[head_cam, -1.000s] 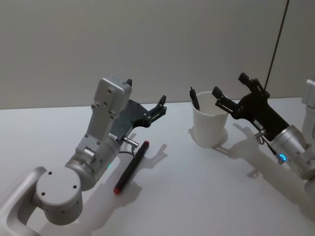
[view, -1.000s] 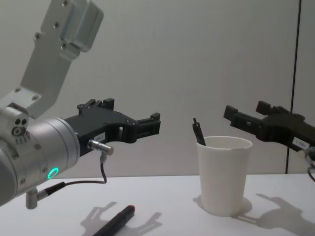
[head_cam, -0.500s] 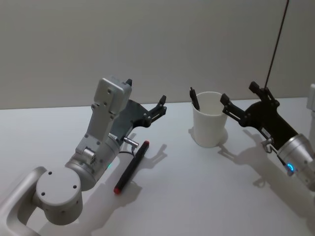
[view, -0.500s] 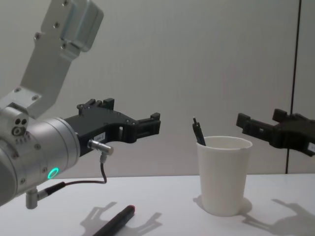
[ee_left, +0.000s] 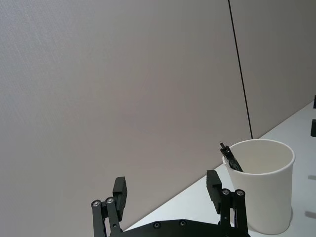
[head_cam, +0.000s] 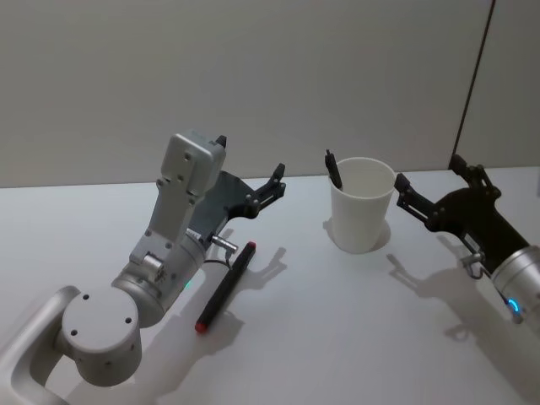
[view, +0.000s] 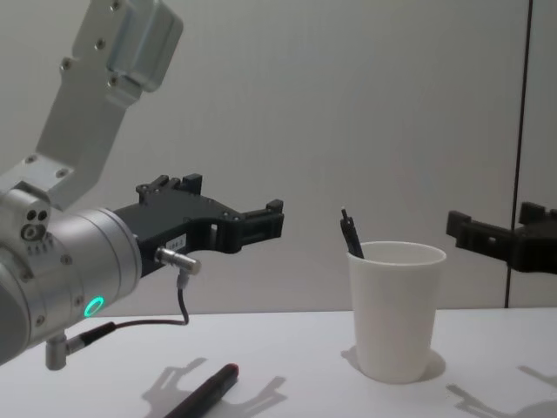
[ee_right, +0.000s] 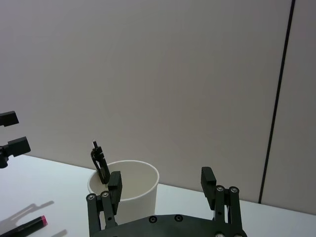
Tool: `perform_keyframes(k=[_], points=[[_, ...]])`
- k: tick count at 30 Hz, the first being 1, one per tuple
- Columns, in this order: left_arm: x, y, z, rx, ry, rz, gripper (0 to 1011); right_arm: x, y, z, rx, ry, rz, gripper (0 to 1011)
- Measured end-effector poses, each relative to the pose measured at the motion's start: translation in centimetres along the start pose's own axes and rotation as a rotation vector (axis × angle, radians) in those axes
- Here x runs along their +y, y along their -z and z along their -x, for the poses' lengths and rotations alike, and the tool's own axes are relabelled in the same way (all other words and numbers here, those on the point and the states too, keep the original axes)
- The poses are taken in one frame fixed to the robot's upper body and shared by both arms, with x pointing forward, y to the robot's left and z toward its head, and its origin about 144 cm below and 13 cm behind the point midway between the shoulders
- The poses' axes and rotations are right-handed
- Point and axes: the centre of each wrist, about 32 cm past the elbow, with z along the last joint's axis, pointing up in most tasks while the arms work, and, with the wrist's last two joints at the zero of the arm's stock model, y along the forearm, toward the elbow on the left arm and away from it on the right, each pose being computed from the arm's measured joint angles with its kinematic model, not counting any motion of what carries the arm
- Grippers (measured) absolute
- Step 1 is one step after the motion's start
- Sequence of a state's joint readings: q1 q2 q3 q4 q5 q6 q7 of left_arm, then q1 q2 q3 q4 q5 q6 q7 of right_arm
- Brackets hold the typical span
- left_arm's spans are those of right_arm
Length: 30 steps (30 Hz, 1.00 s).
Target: Place the pen into the pen holder.
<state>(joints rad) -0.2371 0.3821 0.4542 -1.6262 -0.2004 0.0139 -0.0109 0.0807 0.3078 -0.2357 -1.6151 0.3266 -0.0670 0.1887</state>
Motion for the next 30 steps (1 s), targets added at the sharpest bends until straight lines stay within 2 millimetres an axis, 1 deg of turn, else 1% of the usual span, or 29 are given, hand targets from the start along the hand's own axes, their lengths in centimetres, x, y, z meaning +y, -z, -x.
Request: perform_keyframes(k=[8, 13, 30], points=[[0.0, 0.0, 0.0, 0.0, 0.0, 0.0, 1001, -1.6, -1.2, 1.0, -0.025, 0.057, 0.04, 1001], [0.0, 0.0, 0.0, 0.0, 0.0, 0.0, 1001, -2.2, -1.7, 1.3, -0.034, 0.076, 0.053, 1001], [0.0, 0.0, 0.0, 0.001, 0.002, 0.001, 1001, -2.4, -1.8, 1.5, -0.037, 0.084, 0.059, 1001]])
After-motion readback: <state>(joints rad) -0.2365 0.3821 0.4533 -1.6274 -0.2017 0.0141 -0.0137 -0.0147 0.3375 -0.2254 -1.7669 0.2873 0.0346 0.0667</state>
